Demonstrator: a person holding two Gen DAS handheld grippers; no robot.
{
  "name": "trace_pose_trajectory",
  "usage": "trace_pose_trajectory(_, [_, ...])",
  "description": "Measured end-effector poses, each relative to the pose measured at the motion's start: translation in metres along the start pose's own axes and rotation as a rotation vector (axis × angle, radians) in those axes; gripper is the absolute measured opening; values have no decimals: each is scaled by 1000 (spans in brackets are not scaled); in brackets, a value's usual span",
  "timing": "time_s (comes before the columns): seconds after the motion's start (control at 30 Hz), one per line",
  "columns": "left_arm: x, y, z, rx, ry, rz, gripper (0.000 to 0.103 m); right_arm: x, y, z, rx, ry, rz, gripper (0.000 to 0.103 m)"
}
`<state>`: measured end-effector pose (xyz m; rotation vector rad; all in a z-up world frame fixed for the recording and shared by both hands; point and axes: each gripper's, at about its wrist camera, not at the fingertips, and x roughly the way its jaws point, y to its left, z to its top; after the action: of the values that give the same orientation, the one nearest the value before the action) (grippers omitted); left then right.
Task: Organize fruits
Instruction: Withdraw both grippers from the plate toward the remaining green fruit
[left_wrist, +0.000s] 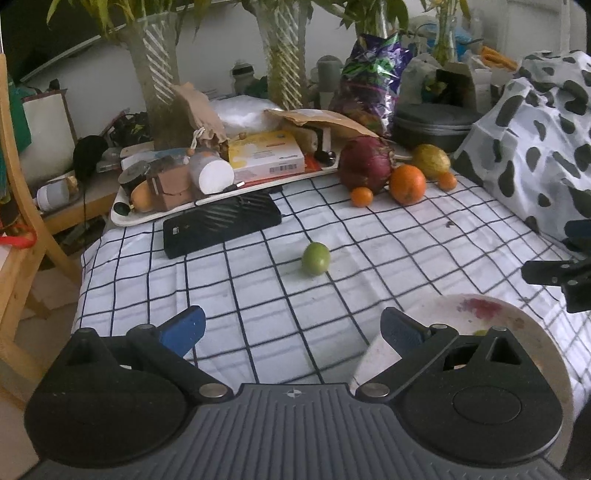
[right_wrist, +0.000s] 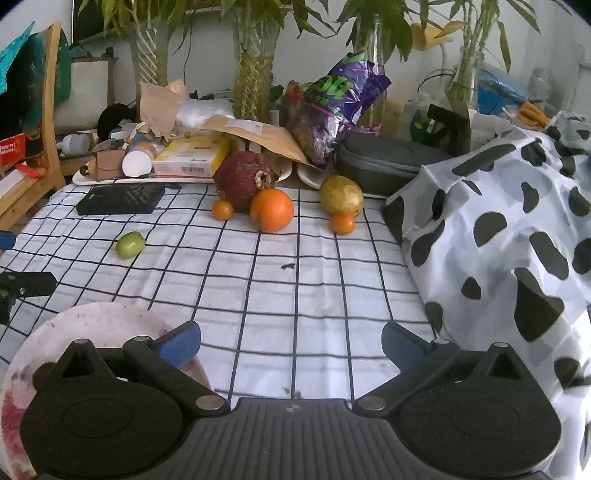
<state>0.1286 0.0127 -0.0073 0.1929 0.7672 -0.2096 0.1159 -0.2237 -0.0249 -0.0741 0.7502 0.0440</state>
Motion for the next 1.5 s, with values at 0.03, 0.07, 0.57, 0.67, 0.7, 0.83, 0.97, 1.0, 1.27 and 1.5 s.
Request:
trace_pose_trajectory(0.03, [2, 1, 1, -1, 1, 1, 103, 3, 0, 2, -4, 0, -1, 103])
trace_pose_trajectory(0.07, [5, 3, 3, -3, 1, 2, 103, 5, 0, 4, -7, 0, -2, 103])
trace_pose_trajectory(0.57, [42, 12, 29, 10, 16, -13, 103, 45, 1, 32, -50, 10, -7, 103])
trace_pose_trajectory(0.67, [52, 14, 33, 12, 31, -45, 103, 54, 0, 38, -55, 17, -7, 103])
trace_pose_trajectory(0.7, [56, 14, 35, 16, 37, -57, 103, 58, 0, 40, -57, 19, -6, 103])
trace_pose_trajectory(0.83, [69, 18, 40, -1, 65, -101, 102, 68, 1, 46, -69, 24, -4, 103])
trace_pose_trajectory(0.97, [80, 20, 46, -2, 81, -137, 101, 78, 3, 52, -81, 30, -3, 103])
trace_pose_trajectory(1.0, [83, 21, 47, -6, 86, -147, 91, 80, 3, 53, -85, 30, -1, 103])
trace_pose_trajectory(1.27, [103, 13, 49, 26, 121, -223, 45, 92, 6, 61, -111, 28, -1, 103])
trace_pose_trajectory(1.5, [113, 8, 48, 43, 143, -218, 31, 98, 6, 64, -123, 30, -2, 103])
